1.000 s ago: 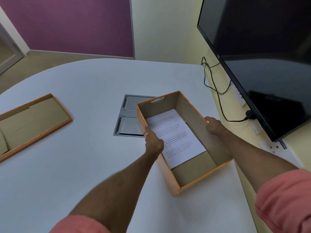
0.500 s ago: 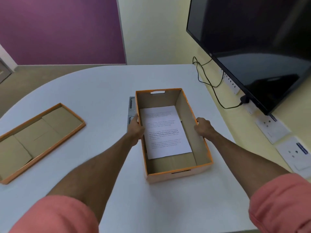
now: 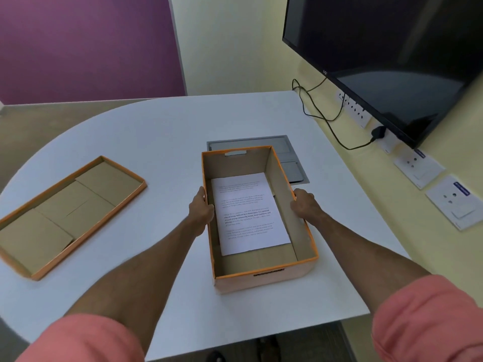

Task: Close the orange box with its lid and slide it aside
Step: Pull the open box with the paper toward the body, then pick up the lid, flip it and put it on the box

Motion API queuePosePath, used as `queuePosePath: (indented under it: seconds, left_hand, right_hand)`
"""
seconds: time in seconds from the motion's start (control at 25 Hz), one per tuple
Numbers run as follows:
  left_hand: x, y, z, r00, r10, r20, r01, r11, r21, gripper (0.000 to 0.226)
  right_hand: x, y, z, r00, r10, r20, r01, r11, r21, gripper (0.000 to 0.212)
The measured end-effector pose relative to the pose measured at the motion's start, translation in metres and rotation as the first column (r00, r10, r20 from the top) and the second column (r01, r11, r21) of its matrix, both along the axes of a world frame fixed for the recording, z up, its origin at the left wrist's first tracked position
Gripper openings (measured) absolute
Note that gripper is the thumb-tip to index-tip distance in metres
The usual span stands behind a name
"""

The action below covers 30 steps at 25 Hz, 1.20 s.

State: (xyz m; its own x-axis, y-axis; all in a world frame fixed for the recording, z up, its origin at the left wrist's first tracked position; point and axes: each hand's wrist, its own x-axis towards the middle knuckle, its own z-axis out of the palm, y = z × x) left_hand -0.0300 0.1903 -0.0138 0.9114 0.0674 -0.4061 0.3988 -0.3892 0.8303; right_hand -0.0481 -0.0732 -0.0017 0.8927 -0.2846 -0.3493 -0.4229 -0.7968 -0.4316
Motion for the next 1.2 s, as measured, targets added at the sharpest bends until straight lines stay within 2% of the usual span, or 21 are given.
queuePosePath:
  seconds: [0.12, 0.2, 0.44, 0.52, 0.6, 0.72, 0.8, 0.92, 1.2]
  left_hand:
    - [-0.004, 0.009, -0.008, 0.999, -0.043, -0.015, 0.043, 0.999, 0.016, 0.067]
    - [-0.006, 0.011, -0.012, 0.998, -0.063, -0.024, 0.063, 0.998, 0.02, 0.067]
    - [-0.008, 0.011, -0.014, 0.997, -0.08, -0.008, 0.08, 0.996, 0.049, 0.067]
    - [-0.01, 0.009, -0.008, 0.996, -0.092, -0.016, 0.093, 0.994, 0.053, 0.069]
    - [-0.01, 0.01, -0.001, 0.996, -0.089, -0.001, 0.089, 0.993, 0.081, 0.071]
    - [-0.013, 0.02, 0.01, 0.981, -0.166, 0.1, 0.14, 0.965, 0.221, 0.067]
    - [-0.015, 0.034, 0.017, 0.951, -0.277, 0.135, 0.209, 0.903, 0.376, 0.067]
    - [-0.018, 0.062, 0.024, 0.935, -0.342, 0.091, 0.241, 0.803, 0.545, 0.062]
    - [-0.029, 0.152, 0.046, 0.96, -0.258, 0.111, 0.101, 0.687, 0.719, 0.06]
  right_hand:
    - [-0.006, 0.008, -0.006, 1.0, 0.015, -0.027, -0.015, 1.0, 0.009, 0.019]
    - [-0.008, 0.009, -0.011, 0.999, 0.023, -0.029, -0.022, 1.0, 0.019, 0.009]
    - [-0.009, 0.007, -0.013, 0.998, 0.049, -0.036, -0.048, 0.998, 0.032, 0.005]
    - [-0.005, 0.008, -0.013, 0.993, 0.113, -0.022, -0.113, 0.993, -0.03, 0.016]
    - [0.0, 0.016, -0.007, 0.983, 0.177, 0.044, -0.17, 0.976, -0.133, 0.042]
    - [0.01, 0.038, 0.002, 0.899, 0.389, 0.204, -0.283, 0.868, -0.408, 0.055]
    - [0.019, 0.059, 0.007, 0.835, 0.502, 0.225, -0.337, 0.79, -0.513, 0.064]
    - [0.032, 0.1, 0.015, 0.786, 0.586, 0.194, -0.432, 0.747, -0.505, 0.073]
    - [0.053, 0.21, 0.033, 0.625, 0.742, 0.242, -0.603, 0.656, -0.454, 0.077]
